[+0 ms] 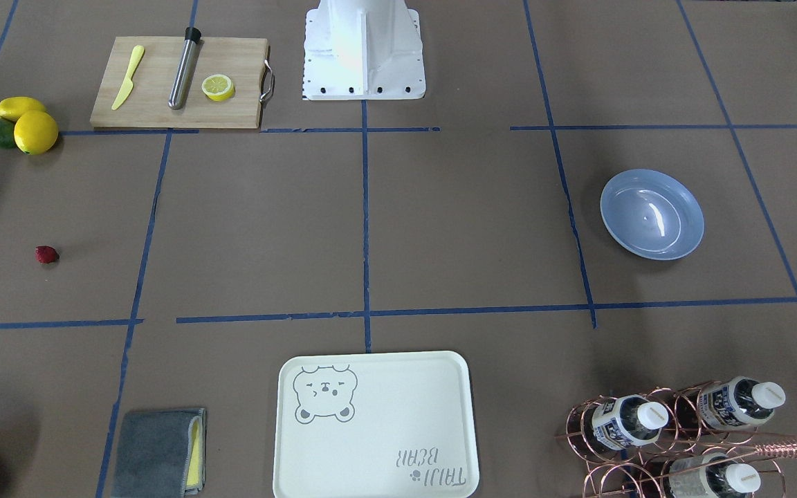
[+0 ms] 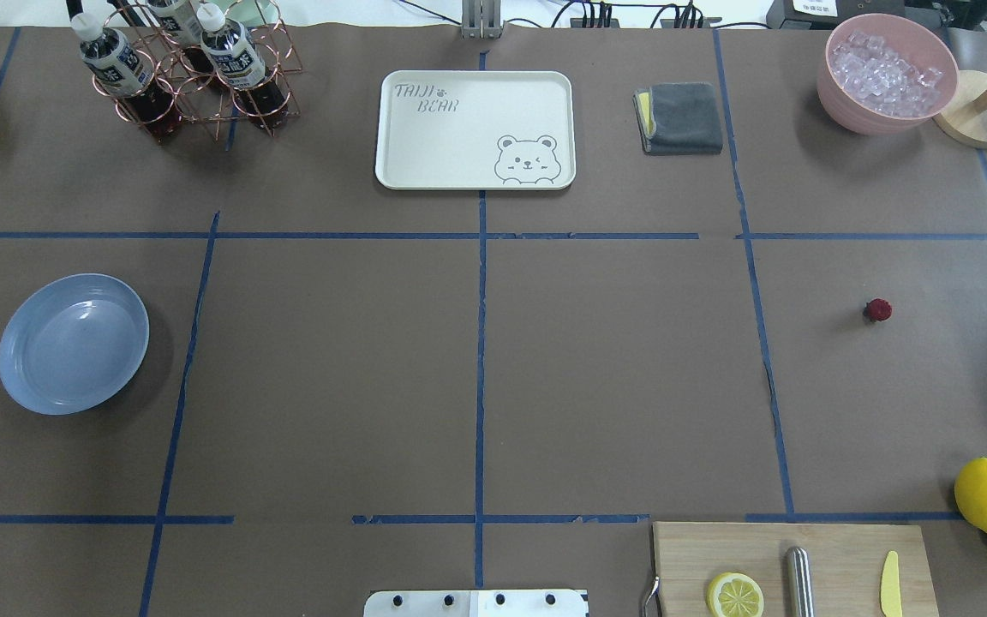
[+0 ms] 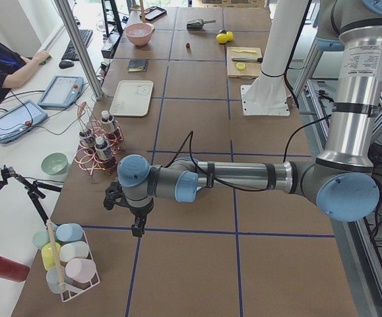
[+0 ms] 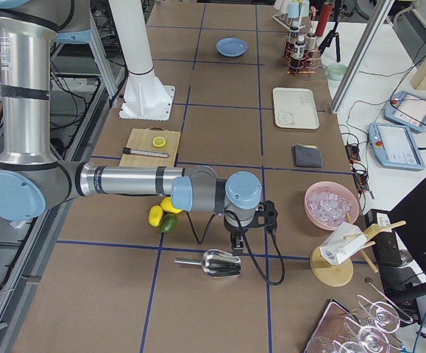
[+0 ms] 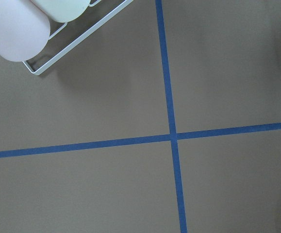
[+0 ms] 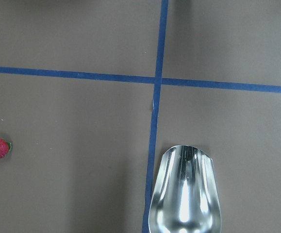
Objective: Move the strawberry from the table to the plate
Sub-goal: 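Move the left gripper down toward the light blue plate, then grasp the plate rim with the left gripper and lift it toward the table center, then set the plate down at the table center while the right gripper reaches for the strawberry, then grasp the red strawberry with the right gripper while the left arm withdraws, then carry the strawberry with the right gripper over the blue plate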
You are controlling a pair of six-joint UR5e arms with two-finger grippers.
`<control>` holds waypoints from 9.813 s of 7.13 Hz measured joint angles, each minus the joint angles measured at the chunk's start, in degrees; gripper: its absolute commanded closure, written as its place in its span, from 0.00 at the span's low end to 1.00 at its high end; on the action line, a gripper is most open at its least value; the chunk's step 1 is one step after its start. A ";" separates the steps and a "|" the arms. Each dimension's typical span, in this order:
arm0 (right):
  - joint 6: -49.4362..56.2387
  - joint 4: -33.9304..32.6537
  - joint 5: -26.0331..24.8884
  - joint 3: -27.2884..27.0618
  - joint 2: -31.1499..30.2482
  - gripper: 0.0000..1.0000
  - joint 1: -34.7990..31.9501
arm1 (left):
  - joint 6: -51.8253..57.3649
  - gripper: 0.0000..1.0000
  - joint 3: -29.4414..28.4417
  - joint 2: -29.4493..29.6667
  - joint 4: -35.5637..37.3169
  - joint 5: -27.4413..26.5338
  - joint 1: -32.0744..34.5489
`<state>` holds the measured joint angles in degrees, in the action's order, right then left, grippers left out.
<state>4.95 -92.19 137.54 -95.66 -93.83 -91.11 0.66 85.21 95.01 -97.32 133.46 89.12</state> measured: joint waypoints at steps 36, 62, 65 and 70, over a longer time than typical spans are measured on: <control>-39.86 20.96 -2.64 -3.76 6.57 0.00 18.21 | -99.32 1.00 15.10 19.76 -24.59 -29.67 -58.78; -52.13 31.70 -12.83 -3.40 4.91 1.00 33.85 | -89.18 0.00 24.60 15.27 -13.29 -26.37 -51.00; -58.51 10.62 -12.66 -10.87 21.56 1.00 39.00 | -78.50 0.00 26.42 11.21 -10.56 -24.88 -44.73; -79.80 7.54 -28.90 -1.66 42.37 1.00 60.77 | -46.29 0.00 27.01 0.15 -9.60 -22.26 -29.20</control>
<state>-74.84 -84.65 108.64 -97.31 -51.46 -30.34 -45.64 112.22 95.16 -106.92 111.20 59.92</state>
